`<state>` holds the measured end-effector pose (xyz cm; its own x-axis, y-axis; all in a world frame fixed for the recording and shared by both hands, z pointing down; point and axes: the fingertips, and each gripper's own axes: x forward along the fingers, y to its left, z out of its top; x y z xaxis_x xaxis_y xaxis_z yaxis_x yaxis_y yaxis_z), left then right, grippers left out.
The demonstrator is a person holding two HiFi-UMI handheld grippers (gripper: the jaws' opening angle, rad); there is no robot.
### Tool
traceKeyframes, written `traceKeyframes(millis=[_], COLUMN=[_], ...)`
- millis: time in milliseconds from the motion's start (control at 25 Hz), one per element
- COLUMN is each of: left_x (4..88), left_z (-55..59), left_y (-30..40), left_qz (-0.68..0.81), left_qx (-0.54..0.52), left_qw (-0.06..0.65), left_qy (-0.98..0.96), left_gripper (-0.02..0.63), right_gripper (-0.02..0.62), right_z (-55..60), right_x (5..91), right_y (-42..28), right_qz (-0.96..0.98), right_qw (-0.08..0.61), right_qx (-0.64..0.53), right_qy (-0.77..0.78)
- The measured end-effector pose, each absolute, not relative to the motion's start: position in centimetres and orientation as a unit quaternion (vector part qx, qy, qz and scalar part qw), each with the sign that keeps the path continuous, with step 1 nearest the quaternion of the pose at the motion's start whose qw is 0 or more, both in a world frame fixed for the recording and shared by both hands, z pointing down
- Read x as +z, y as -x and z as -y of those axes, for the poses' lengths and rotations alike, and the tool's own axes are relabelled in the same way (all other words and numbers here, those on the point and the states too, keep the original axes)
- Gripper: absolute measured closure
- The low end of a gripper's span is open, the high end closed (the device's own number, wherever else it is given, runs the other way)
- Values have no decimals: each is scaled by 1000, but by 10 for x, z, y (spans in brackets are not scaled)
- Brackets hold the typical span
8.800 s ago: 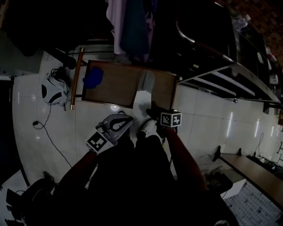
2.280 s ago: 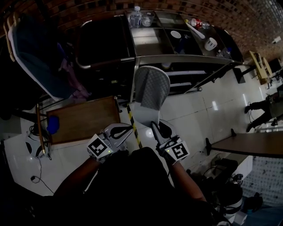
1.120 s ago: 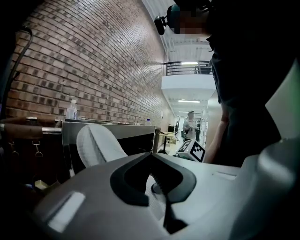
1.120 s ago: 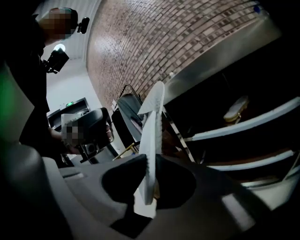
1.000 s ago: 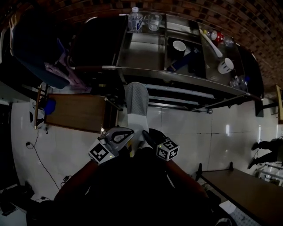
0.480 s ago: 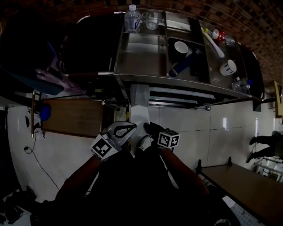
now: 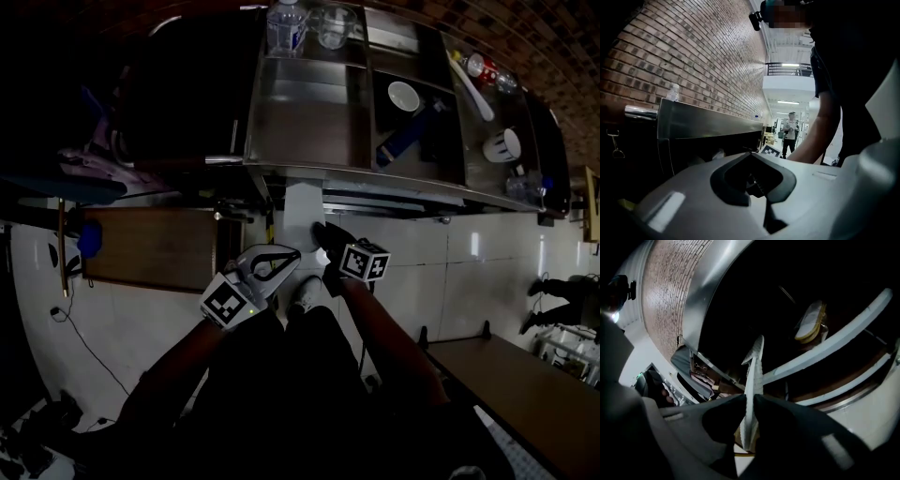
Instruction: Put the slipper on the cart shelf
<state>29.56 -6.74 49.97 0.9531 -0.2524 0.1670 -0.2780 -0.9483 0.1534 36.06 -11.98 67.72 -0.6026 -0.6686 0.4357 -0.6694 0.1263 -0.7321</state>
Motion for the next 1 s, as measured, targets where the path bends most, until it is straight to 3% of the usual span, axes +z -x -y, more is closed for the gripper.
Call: traceKeyframes(millis=[440, 760, 1000], left_x=[502, 516, 517], left_z=[105, 110, 115], left_y=[-299, -294, -293], left_qz=[138, 127, 134], left_qx=[63, 69, 65], left_qw=[100, 104, 116], left_qy=[-983, -984, -982], left_gripper=[601, 601, 601], right_gripper=[535, 535, 535], right_z=[199, 247, 265], right_x=[689, 688, 689], right_y=[-372, -383, -385], right_qz=[763, 739, 748], right_qw=[7, -64, -44], right_qx=[429, 428, 359], right_qy=[-484, -516, -557])
